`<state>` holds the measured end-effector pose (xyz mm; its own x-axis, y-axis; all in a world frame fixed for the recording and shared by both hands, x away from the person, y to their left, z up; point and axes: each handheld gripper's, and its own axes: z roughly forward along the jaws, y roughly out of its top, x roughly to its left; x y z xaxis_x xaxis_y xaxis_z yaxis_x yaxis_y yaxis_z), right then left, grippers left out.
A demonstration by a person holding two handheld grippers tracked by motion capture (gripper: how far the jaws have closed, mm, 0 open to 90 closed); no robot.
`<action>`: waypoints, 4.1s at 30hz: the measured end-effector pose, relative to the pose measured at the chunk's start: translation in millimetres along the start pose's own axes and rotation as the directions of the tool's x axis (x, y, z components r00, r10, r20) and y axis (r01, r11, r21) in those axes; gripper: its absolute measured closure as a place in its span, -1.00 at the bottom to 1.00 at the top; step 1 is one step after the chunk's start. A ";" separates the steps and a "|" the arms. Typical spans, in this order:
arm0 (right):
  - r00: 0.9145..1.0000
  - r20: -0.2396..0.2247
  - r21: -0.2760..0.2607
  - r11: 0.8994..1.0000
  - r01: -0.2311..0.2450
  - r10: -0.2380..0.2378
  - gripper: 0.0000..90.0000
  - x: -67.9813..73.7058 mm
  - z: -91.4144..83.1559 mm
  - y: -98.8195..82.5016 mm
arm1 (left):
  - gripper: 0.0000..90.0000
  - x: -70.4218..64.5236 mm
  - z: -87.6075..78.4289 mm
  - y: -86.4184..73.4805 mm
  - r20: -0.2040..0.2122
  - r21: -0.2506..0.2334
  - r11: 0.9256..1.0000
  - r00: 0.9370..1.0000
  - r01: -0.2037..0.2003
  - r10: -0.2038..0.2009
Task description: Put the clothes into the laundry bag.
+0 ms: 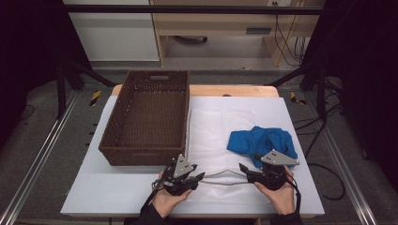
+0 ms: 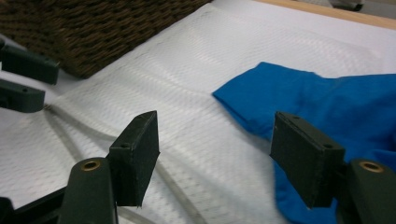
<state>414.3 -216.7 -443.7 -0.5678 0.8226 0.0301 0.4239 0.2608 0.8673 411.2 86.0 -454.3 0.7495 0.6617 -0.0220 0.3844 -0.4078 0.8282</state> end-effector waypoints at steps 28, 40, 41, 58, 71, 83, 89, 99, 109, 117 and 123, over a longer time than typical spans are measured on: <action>0.996 -0.067 0.179 0.981 0.076 -0.065 0.99 18.6 36.0 -16.1 | 0.18 -5.3 14.3 4.2 0.020 0.069 0.995 0.997 -0.071 0.070; 0.992 -0.086 0.030 0.995 0.093 -0.090 1.00 23.0 21.3 3.7 | 0.05 -12.8 39.5 33.9 0.023 0.115 0.985 0.992 -0.126 0.124; 0.992 -0.084 0.020 0.995 0.096 -0.094 1.00 23.4 20.5 4.2 | 0.08 -13.3 43.6 35.7 0.019 0.125 0.983 0.991 -0.135 0.134; 0.989 -0.115 0.007 0.996 0.093 -0.092 0.89 25.2 18.6 4.4 | 0.97 -11.8 53.6 47.7 0.033 0.113 0.990 0.996 -0.090 0.087; 0.987 -0.157 0.067 0.997 0.044 -0.033 1.00 36.3 -0.5 -20.3 | 0.97 -9.9 44.2 51.5 0.027 0.042 0.998 0.999 -0.042 0.041; 0.992 -0.122 0.164 0.986 0.017 0.003 1.00 29.2 12.9 -46.7 | 0.97 -9.5 35.1 66.7 0.011 -0.037 0.999 1.000 -0.027 0.027; 0.992 -0.127 0.156 0.988 0.011 0.009 1.00 28.3 13.4 -47.9 | 0.97 -12.3 29.1 65.9 0.006 -0.079 0.997 1.000 -0.014 0.014; 0.993 -0.116 0.011 1.000 -0.003 0.004 0.80 23.5 -15.1 -19.3 | 0.97 -7.5 36.3 57.7 0.016 -0.053 0.999 1.000 -0.011 0.012; 0.988 0.127 -0.118 0.991 -0.070 0.085 0.02 -34.6 -26.2 13.2 | 0.97 -7.0 36.0 55.2 0.017 -0.047 0.999 1.000 -0.021 0.022; 0.931 0.324 -0.105 0.985 -0.140 0.167 -0.64 -79.2 -20.3 13.3 | 0.97 -7.5 36.5 53.4 0.027 -0.047 0.999 0.999 -0.023 0.025; 0.903 0.385 -0.012 0.979 -0.203 0.192 -0.66 -102.6 -3.7 1.9 | 0.97 -8.3 35.8 53.4 0.029 -0.046 0.999 0.999 -0.029 0.030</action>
<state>470.7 -302.5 -443.4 -0.1598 0.9871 0.0021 0.5217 0.0826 0.8491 444.8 36.2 -430.0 0.7759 0.6307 -0.0128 0.3375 -0.3978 0.8531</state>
